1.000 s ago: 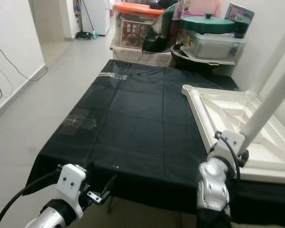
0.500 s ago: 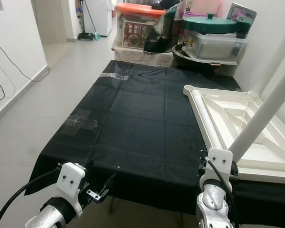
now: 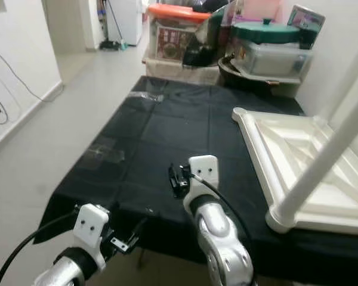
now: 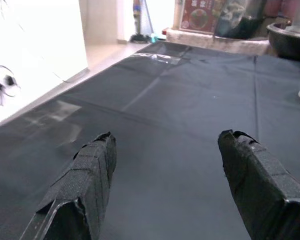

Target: Building children table

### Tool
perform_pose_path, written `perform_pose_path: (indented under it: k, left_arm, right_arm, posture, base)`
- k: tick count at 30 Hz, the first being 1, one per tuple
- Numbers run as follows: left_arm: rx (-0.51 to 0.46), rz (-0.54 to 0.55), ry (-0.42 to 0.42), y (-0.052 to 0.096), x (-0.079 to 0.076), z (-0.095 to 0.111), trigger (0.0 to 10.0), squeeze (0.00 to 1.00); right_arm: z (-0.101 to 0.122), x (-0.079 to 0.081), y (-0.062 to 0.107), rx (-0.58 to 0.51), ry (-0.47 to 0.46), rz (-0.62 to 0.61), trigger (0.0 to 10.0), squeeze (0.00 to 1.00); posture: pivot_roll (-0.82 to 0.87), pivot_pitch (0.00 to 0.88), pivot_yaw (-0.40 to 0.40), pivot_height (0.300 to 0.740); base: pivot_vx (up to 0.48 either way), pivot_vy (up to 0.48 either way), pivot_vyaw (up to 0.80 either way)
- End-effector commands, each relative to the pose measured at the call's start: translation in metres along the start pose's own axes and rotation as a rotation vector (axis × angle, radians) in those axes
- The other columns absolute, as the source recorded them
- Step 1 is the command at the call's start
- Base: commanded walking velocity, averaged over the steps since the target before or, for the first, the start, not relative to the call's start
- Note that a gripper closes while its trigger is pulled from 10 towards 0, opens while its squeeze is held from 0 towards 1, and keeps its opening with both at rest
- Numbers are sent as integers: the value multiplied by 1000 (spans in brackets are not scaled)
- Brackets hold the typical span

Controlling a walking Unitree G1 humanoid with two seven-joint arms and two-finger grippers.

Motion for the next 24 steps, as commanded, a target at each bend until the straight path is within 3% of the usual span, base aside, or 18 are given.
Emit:
perform_pose_path:
  k: [1, 2, 5, 8, 10, 11, 12, 14, 15, 18, 24]
  left_arm:
    - [3, 0, -10, 2, -3, 1, 10000, 0]
    - [3, 0, -10, 2, -3, 1, 10000, 0]
    - [3, 3, -8, 6, -5, 4, 10000, 0]
    - [2, 3, -7, 7, -6, 5, 10000, 0]
    - [2, 1, -6, 11, -8, 7, 10000, 0]
    - [2, 1, -6, 11, -8, 7, 10000, 0]
    - [5, 10, -25, 14, -8, 11, 10000, 0]
    - [4, 14, -31, 15, -8, 13, 10000, 0]
    - [6, 16, -34, 16, -8, 13, 10000, 0]
    - [27, 15, -12, 19, -10, 11, 10000, 0]
    - [32, 7, 2, 22, -12, 13, 10000, 0]
  right_arm:
    - [-13, -11, -14, 39, 30, -66, 10000, 0]
    - [-13, -11, -14, 39, 30, -66, 10000, 0]
    - [-12, -29, -52, 80, 76, -191, 10000, 0]
    - [-10, -32, -58, 84, 77, -209, 10000, 0]
    - [-2, -50, -70, 79, 117, -344, 10000, 0]
    - [-2, -50, -70, 79, 117, -344, 10000, 0]
    - [14, -71, -79, 29, 162, -422, 10000, 0]
    - [18, -78, -80, 18, 165, -443, 10000, 0]
    - [23, -87, -79, -7, 103, -454, 10000, 0]
    - [23, -118, -74, 18, 83, -586, 10000, 0]
    - [22, -140, -67, 23, 81, -665, 10000, 0]
  posture:
    - [234, 26, -130, 740]
    - [234, 26, -130, 740]
    - [249, 48, -132, 740]
    - [249, 48, -132, 740]
    - [254, 65, -131, 740]
    - [254, 65, -131, 740]
    - [258, 91, -130, 740]
    - [258, 91, -130, 740]
    - [259, 106, -127, 740]
    - [260, 115, -122, 740]
    - [260, 141, -116, 740]
  base:
    - [0, 0, 0]
    - [0, 0, 0]
    - [0, 0, 0]
    - [0, 0, 0]
    - [0, 0, 0]
    - [0, 0, 0]
    - [0, 0, 0]
    - [0, 0, 0]
    - [0, 0, 0]
    - [0, 0, 0]
    - [0, 0, -602]
Point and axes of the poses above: a point about 5 cm out from each wrist's last joint towards the gripper, its own y axis pointing back from the gripper into the wrist, its own z axis along the axis of the wrist's last joint, x = y × z, the point moved 3 cm from there along -y, pointing out of the wrist towards the gripper, and after that the axes turned 11 degrees about -y, right-handed, at the moved point
